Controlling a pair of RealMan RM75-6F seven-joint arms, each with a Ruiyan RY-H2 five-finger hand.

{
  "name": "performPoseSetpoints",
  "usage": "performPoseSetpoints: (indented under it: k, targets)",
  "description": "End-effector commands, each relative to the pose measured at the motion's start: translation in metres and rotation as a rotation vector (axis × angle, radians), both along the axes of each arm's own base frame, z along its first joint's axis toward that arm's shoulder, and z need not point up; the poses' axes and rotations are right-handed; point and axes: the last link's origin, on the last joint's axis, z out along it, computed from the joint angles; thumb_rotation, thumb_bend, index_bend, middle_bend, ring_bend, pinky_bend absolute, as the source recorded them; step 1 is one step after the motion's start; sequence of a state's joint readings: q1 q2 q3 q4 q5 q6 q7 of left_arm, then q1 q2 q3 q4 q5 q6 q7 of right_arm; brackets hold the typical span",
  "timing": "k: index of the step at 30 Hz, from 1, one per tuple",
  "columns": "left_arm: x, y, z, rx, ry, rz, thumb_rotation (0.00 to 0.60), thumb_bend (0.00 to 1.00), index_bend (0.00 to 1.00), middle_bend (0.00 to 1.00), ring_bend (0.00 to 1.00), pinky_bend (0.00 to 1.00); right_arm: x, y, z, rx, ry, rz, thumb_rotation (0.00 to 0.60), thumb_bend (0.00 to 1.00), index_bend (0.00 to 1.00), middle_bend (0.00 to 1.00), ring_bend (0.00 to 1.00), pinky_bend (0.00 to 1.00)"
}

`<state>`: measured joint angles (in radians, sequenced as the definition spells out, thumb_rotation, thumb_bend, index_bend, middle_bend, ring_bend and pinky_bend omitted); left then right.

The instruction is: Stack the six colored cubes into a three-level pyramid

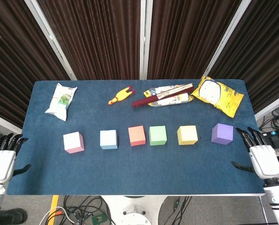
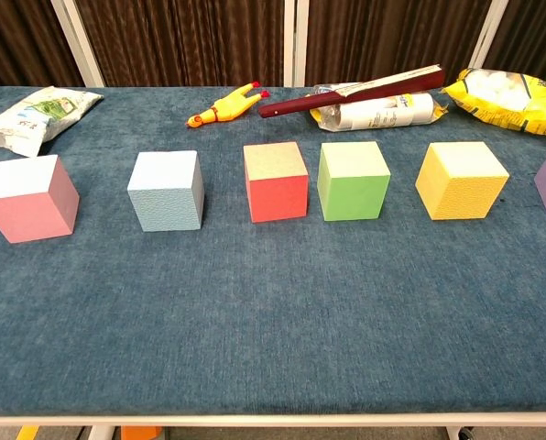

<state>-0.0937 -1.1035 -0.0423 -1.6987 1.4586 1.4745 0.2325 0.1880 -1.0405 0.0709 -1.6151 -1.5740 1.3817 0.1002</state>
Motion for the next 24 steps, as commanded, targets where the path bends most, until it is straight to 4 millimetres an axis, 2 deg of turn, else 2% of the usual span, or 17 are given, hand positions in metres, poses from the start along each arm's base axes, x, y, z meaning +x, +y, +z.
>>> performPoseSetpoints:
  k: [1,9,14,24]
  targets:
    - [0.0,0.0,0.0,-0.003,0.001,-0.002,0.6,0.0,0.22,0.15,0.06,0.11,0.024,-0.023,-0.007,0.072,-0.031,0.075,0.6,0.0,0.0,0.16,0.0,0.1]
    - [0.0,-0.002,0.002,0.005,-0.002,-0.001,0.6,0.0,0.23,0.15,0.06,0.11,0.084,-0.083,-0.048,0.278,-0.087,0.171,0.6,0.0,0.0,0.19,0.01,0.12]
    - [0.0,-0.003,0.003,0.009,-0.004,-0.001,0.6,0.0,0.23,0.15,0.06,0.11,0.11,-0.112,-0.08,0.356,-0.106,0.165,0.6,0.0,0.0,0.19,0.01,0.12]
    - [-0.003,-0.003,0.006,0.012,-0.009,0.001,0.6,0.0,0.23,0.15,0.06,0.11,0.135,-0.134,-0.132,0.418,-0.071,0.166,0.6,0.0,0.0,0.17,0.01,0.12]
